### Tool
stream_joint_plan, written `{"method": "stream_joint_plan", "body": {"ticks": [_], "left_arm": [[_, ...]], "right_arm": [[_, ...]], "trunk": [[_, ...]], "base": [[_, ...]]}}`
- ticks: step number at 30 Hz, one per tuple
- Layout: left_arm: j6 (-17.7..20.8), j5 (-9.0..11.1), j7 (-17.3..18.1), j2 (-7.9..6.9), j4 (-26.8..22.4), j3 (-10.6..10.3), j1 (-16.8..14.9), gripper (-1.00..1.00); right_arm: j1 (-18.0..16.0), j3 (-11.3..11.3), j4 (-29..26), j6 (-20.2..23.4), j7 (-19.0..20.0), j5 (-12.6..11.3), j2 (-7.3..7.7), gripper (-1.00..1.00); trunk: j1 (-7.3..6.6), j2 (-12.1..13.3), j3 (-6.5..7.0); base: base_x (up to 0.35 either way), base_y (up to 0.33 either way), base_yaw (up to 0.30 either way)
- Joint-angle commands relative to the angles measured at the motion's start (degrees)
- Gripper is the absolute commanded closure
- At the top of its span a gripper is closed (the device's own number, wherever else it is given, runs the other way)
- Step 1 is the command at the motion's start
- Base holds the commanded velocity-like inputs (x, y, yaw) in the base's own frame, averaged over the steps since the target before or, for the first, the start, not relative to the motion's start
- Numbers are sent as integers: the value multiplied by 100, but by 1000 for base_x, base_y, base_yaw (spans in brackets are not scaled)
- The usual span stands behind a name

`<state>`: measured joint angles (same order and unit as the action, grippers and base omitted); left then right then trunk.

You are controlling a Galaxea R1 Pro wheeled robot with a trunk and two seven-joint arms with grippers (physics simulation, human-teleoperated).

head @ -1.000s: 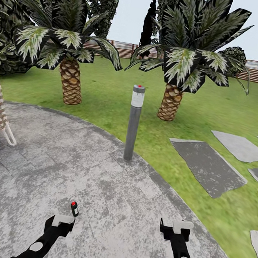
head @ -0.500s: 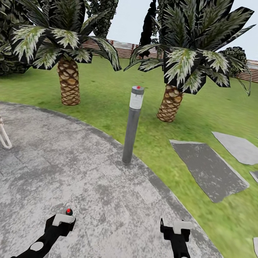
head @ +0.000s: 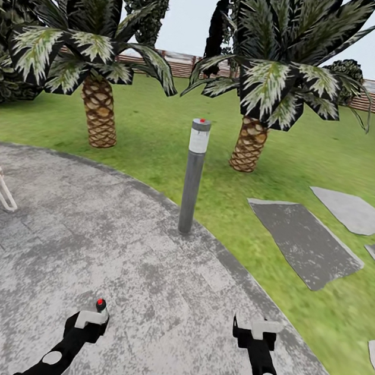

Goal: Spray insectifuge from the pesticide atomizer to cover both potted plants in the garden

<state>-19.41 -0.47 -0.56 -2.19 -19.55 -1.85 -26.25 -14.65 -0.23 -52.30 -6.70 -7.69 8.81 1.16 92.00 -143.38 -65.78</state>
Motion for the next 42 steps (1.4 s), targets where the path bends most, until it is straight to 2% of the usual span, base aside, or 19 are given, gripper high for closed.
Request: {"method": "stream_joint_plan", "body": {"ticks": [1, 4, 7, 10, 31, 42], "left_arm": [[-19, -5, -7, -4, 4, -15, -3, -100], [-80, -5, -6, -7, 3, -10, -3, -100], [-394, -6, -6, -2, 6, -9, -8, -100], [-524, -6, -6, 1, 14, -7, -11, -100], [-551, -6, -9, 32, 57, 9, -34, -100], [-569, 1, -7, 29, 43, -2, -38, -100]], "right_arm": [[-2, -2, 2, -7, -27, 60, -1, -100], [-2, -3, 1, -7, -29, 60, -1, -100], [-2, -5, 0, -7, -30, 60, -1, -100], [-2, -7, 5, -7, -30, 60, -1, -100], [-2, -3, 14, -7, -30, 60, -2, -100], [-2, -3, 9, -7, -30, 60, -1, -100]], "trunk": [[1, -3, -36], [9, -7, -128], [16, -11, -222], [24, -15, -316], [78, -43, -973], [78, -43, -1053]], "base": [[0, 0, 0], [0, 0, 0], [0, 0, 0], [0, 0, 0], [0, 0, 0], [2, 0, 0]]}}
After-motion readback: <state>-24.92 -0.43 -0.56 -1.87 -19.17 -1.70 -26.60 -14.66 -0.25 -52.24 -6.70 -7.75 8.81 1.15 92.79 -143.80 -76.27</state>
